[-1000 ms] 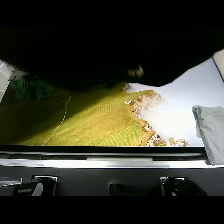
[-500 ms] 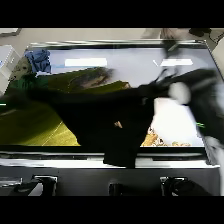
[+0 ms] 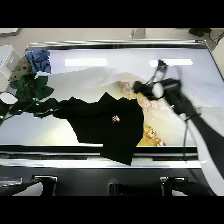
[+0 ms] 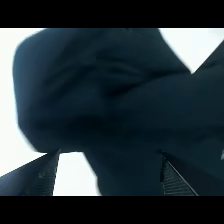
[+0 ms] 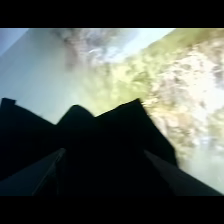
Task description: Fold the clothes and pants, and hang the long-sleeved shirts on hangers.
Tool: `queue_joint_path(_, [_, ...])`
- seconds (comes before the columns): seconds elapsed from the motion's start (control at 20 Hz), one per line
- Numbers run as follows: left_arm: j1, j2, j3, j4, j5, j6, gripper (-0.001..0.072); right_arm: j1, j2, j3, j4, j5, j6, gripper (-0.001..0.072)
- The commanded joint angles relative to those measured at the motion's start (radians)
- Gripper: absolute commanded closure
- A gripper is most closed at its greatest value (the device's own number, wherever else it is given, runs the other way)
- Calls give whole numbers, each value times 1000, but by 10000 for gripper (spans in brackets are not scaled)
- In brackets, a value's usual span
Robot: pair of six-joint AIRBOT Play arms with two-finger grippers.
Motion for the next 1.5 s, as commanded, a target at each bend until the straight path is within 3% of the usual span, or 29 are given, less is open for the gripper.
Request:
queue_joint_path(0.0, [74,-11,58,128,-252,45,-3,-253,20,55,226,372,-369,143])
queue_joint_path(0.1, [102,24,-7,121,-316,51,-2,-371,20,-15,284,595,-504,108])
queue_joint_path(0.2, [83,56,-145,55,-286,83,0,-414,26,-164,340,665,-563,82])
queue_joint_path(0.3, [31,59,-304,-88,-182,137,0,-405,30,-339,472,609,-603,35])
queue_joint_path(0.45, [-63,47,-434,-234,-25,180,19,-380,30,-487,691,517,-704,24])
queue_joint_path(0.6, [-143,23,-441,-277,62,179,19,-348,29,-508,708,435,-707,25])
queue_joint_path(0.7, [-172,9,-441,-315,116,179,87,-330,29,-508,708,381,-701,25])
queue_joint_path(0.8, [-192,-2,-441,-354,158,179,87,-307,29,-512,708,344,-700,26])
queue_joint_path(0.95, [-232,-25,-441,-378,186,176,149,-286,24,-517,708,311,-691,26])
queue_joint_path(1.05, [-245,-27,-441,-377,182,177,633,-257,4,-518,709,293,-678,28])
queue_joint_path(1.1, [-245,-24,-441,-377,178,179,679,-231,-10,-518,709,284,-676,29])
queue_joint_path(1.15, [-244,-19,-440,-376,175,182,680,-204,-25,-518,710,272,-674,43])
queue_joint_path(1.2, [-243,-10,-440,-377,173,190,680,-175,-38,-518,710,251,-667,69])
queue_joint_path(1.3, [-243,19,-438,-376,165,202,680,-138,-43,-515,715,185,-665,407])
queue_joint_path(1.35, [-243,39,-428,-369,151,224,680,-138,-42,-501,726,182,-665,651])
queue_joint_path(1.45, [-238,79,-371,-333,106,233,681,-156,-31,-430,719,207,-680,676])
